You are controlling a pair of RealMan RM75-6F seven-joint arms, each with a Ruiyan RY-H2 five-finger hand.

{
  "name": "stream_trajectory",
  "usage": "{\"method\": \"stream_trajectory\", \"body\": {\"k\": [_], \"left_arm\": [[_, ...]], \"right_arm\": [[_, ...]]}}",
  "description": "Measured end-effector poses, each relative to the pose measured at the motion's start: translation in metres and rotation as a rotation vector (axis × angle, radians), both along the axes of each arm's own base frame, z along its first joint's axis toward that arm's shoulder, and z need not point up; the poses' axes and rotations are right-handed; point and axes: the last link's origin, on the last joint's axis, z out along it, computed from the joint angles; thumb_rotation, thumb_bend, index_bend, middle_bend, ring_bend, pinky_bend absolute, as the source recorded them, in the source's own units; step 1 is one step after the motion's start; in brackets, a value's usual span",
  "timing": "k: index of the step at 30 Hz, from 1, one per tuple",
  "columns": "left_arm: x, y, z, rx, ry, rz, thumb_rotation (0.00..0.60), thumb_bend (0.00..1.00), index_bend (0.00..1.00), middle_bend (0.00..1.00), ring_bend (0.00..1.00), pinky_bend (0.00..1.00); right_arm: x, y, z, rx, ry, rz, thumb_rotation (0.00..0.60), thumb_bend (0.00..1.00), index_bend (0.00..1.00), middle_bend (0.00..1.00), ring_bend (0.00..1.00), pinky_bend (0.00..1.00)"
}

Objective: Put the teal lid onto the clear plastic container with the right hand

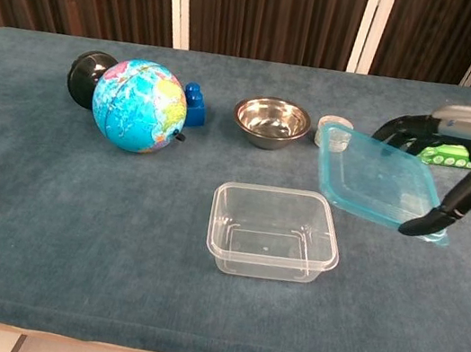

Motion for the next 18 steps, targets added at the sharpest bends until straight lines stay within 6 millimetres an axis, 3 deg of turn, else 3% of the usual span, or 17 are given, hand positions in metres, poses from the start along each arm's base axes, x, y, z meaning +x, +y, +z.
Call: {"method": "stream_trajectory", "body": {"k": [10, 18], "left_arm": [[-0.002, 0.001, 0.003, 0.005, -0.006, 0.008, 0.6, 0.38, 0.0, 0.01, 0.0, 0.0], [-0.002, 0.0, 0.004, 0.005, -0.009, 0.005, 0.6, 0.38, 0.0, 0.01, 0.0, 0.0]], "right_arm": [[0.04, 0.007, -0.046, 0.047, 0.033, 0.065, 0.6, 0.04, 0.7, 0.33, 0.13, 0.07], [0.047, 0.008, -0.066, 0.031, 0.063, 0.061, 0.6, 0.04, 0.7, 0.33, 0.13, 0.07]]}}
